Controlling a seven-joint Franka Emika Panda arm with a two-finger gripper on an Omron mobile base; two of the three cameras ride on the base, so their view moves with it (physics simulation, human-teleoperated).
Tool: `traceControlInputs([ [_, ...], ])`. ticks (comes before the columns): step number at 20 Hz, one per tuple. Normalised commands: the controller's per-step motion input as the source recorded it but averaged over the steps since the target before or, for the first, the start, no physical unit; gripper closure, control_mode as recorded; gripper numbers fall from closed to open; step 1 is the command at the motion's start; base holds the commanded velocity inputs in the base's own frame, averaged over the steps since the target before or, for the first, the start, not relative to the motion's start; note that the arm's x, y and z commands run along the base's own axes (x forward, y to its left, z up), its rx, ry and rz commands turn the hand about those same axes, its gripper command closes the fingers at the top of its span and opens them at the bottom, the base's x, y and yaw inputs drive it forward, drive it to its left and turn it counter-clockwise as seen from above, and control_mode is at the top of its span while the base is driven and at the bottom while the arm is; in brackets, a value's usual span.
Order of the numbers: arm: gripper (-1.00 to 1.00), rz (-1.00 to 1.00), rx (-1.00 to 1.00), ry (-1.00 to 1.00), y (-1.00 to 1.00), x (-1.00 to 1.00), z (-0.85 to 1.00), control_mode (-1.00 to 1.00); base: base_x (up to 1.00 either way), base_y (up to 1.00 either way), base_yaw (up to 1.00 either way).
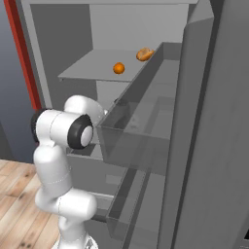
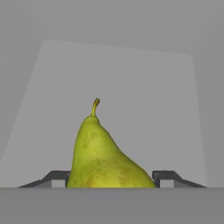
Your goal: Pick up the pear and tangerine from the fridge and place one fruit on each plate on the dining counter.
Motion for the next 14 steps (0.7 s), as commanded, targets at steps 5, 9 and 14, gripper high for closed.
traceControlInputs([
  [5, 1.0, 0.02, 0.0, 0.0, 0.02, -0.71, 0.32, -1.0, 0.0, 0.0, 0.0],
  [9, 1.0, 0.06, 0.0, 0.0, 0.12, -0.59, 0.53, -1.0, 0.0, 0.0, 0.0],
  [14, 1.0, 0.08, 0.0, 0.0, 0.15, -0.62, 0.63, -1.0, 0.0, 0.0, 0.0],
])
